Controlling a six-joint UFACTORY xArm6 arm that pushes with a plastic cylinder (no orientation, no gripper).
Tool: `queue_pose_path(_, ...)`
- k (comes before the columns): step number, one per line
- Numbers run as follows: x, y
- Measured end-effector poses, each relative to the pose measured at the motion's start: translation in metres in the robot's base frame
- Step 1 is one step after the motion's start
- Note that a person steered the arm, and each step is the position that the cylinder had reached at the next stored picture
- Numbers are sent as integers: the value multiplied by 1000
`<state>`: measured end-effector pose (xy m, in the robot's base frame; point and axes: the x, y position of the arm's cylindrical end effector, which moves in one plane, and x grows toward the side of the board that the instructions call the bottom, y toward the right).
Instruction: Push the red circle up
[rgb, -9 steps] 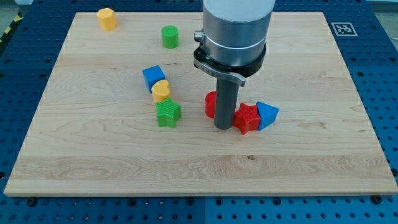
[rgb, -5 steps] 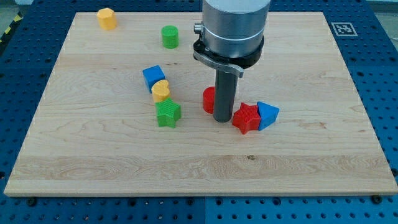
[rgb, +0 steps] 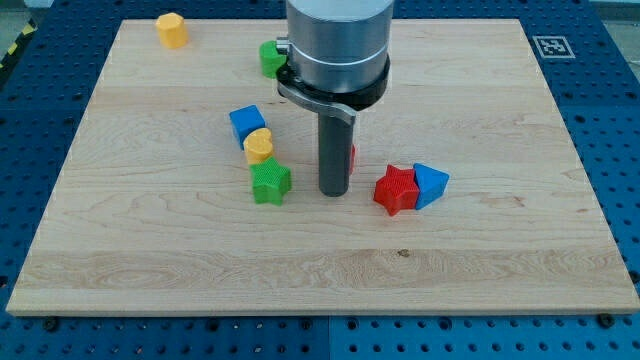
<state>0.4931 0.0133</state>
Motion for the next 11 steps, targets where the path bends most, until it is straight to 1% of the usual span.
queue_pose_path(1,-13,1)
queue_pose_path(3,-56,1)
queue_pose_path(7,-158,1)
queue_pose_path(8,-170,1)
queue_pose_path(9,-172,1)
queue_pose_path(10,-164,1)
queue_pose_path(11,-138,3)
